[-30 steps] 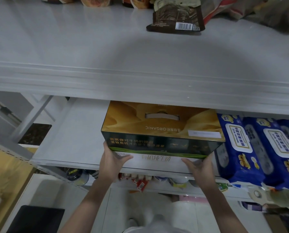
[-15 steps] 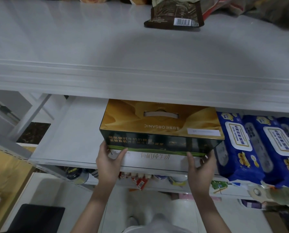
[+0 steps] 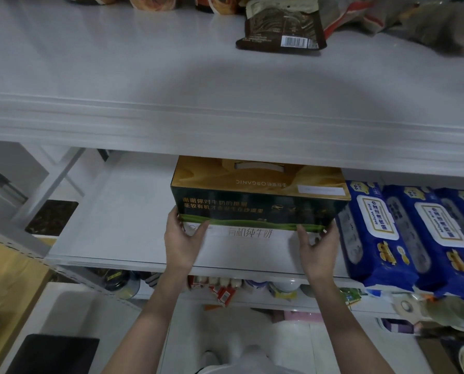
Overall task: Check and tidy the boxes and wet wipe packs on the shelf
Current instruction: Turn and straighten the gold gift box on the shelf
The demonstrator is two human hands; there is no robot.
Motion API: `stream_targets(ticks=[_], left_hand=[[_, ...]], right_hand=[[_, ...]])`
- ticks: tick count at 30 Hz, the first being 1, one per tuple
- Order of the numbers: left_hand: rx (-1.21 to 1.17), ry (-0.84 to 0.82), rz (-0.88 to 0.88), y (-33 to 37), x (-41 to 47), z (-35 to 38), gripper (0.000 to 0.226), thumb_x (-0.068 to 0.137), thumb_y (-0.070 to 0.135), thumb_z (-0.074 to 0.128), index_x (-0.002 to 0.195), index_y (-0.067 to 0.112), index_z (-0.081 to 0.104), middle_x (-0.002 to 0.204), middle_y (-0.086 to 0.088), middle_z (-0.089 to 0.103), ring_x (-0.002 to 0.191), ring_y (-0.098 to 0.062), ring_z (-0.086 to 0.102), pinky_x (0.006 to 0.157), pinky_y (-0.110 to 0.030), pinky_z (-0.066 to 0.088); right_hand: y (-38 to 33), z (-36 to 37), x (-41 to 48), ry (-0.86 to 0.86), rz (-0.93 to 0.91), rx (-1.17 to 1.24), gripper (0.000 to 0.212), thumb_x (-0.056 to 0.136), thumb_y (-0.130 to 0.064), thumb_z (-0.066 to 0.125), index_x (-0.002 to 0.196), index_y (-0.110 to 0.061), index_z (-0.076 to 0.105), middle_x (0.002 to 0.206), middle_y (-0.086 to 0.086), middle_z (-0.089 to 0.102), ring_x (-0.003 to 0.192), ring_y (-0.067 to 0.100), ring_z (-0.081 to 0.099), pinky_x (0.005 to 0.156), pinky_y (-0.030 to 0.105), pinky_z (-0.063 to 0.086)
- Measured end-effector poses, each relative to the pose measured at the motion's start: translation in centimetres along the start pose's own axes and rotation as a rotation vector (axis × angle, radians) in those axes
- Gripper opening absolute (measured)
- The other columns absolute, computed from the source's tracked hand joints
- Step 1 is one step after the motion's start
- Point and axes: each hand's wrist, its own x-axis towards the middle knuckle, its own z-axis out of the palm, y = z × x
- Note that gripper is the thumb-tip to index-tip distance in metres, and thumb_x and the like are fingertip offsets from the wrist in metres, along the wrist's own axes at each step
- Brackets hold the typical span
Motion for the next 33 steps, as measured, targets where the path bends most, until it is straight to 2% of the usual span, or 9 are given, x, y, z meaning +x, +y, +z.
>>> stream_targets(ticks=[3, 6, 11, 15, 17, 20, 23, 26, 33], left_hand=[[0.045, -0.065, -0.054, -0.2, -0.6, -1.2, 0.065, 0.084, 0.031, 0.08, 0.139, 0.02, 0.046, 0.127, 0.012, 0.056, 0.118, -0.008, 0.053, 0.1, -0.029, 0.046], [0.116, -0.129, -0.126, -1.1, -2.1, -3.0, 0.057, 0.089, 0.042, 0.072, 0.135, 0.017, 0.05, 0.124, 0.009, 0.057, 0.111, -0.016, 0.06, 0.092, -0.034, 0.054], [0.205, -0.323, -0.03, -2.3, -5.3, -4.7, 0.022, 0.094, 0.031, 0.067, 0.115, 0.025, 0.061, 0.109, 0.009, 0.068, 0.098, -0.012, 0.069, 0.082, -0.028, 0.056], [0.286, -0.397, 0.024, -2.0, -8.3, -4.4, 0.016, 0.095, 0.032, 0.065, 0.109, 0.036, 0.059, 0.104, 0.013, 0.071, 0.094, -0.006, 0.069, 0.08, -0.029, 0.056], [0.31, -0.455, 0.031, -1.6, -10.0, -4.1, 0.015, 0.093, 0.034, 0.066, 0.103, 0.041, 0.058, 0.101, 0.017, 0.07, 0.094, -0.002, 0.068, 0.08, -0.03, 0.055], [0.394, -0.462, 0.072, -1.1, -12.6, -3.7, 0.021, 0.081, 0.061, 0.055, 0.096, 0.048, 0.058, 0.097, 0.021, 0.069, 0.09, -0.003, 0.068, 0.076, -0.033, 0.057], [0.461, -0.448, 0.134, -1.3, -14.7, -2.4, 0.043, 0.08, 0.063, 0.048, 0.108, 0.036, 0.066, 0.104, 0.012, 0.072, 0.089, -0.015, 0.071, 0.074, -0.035, 0.058], [0.511, -0.478, 0.145, 0.0, -16.9, -0.6, 0.028, 0.087, 0.047, 0.064, 0.106, 0.027, 0.067, 0.102, 0.008, 0.073, 0.09, -0.018, 0.071, 0.076, -0.033, 0.056], [0.524, -0.551, 0.156, 3.6, -24.9, 6.4, 0.029, 0.095, 0.04, 0.063, 0.117, 0.021, 0.065, 0.106, 0.01, 0.069, 0.098, -0.009, 0.064, 0.08, -0.02, 0.044]], right_hand=[[0.1, -1.1, -0.2, -0.075, -0.019, -0.147, 0.074, 0.092, -0.025, 0.076, 0.154, -0.025, 0.035, 0.153, 0.006, 0.05, 0.141, 0.026, 0.05, 0.114, 0.051, 0.045], [-0.6, -2.4, -1.6, -0.116, 0.012, -0.29, 0.068, 0.097, -0.026, 0.07, 0.156, -0.019, 0.036, 0.153, 0.011, 0.051, 0.134, 0.03, 0.056, 0.107, 0.048, 0.049], [-1.5, -3.7, -5.8, -0.157, -0.059, -0.276, 0.043, 0.098, -0.024, 0.069, 0.139, -0.015, 0.059, 0.135, 0.003, 0.063, 0.113, 0.02, 0.064, 0.093, 0.034, 0.055], [-1.7, -4.9, -9.0, -0.201, -0.107, -0.286, 0.026, 0.097, -0.02, 0.07, 0.123, -0.021, 0.067, 0.118, -0.003, 0.068, 0.101, 0.01, 0.065, 0.078, 0.018, 0.051], [-1.3, -5.9, -10.1, -0.259, -0.119, -0.308, 0.021, 0.098, -0.02, 0.069, 0.119, -0.023, 0.068, 0.112, -0.006, 0.07, 0.1, 0.004, 0.066, 0.082, 0.021, 0.054], [-0.2, -7.6, -11.0, -0.313, -0.155, -0.361, 0.02, 0.098, -0.023, 0.069, 0.118, -0.024, 0.068, 0.111, -0.011, 0.068, 0.101, -0.002, 0.063, 0.084, 0.01, 0.046], [1.1, -9.6, -11.4, -0.318, -0.163, -0.368, 0.021, 0.098, -0.024, 0.068, 0.119, -0.021, 0.069, 0.112, -0.009, 0.069, 0.103, 0.004, 0.064, 0.089, 0.018, 0.048], [2.9, -12.5, -11.7, -0.336, -0.143, -0.385, 0.019, 0.098, -0.028, 0.066, 0.116, -0.02, 0.068, 0.108, -0.005, 0.067, 0.103, 0.013, 0.064, 0.089, 0.033, 0.054], [8.1, -23.4, -12.9, -0.297, -0.111, -0.321, 0.021, 0.099, -0.03, 0.067, 0.12, -0.03, 0.067, 0.116, -0.016, 0.066, 0.103, 0.0, 0.063, 0.088, 0.029, 0.054]])
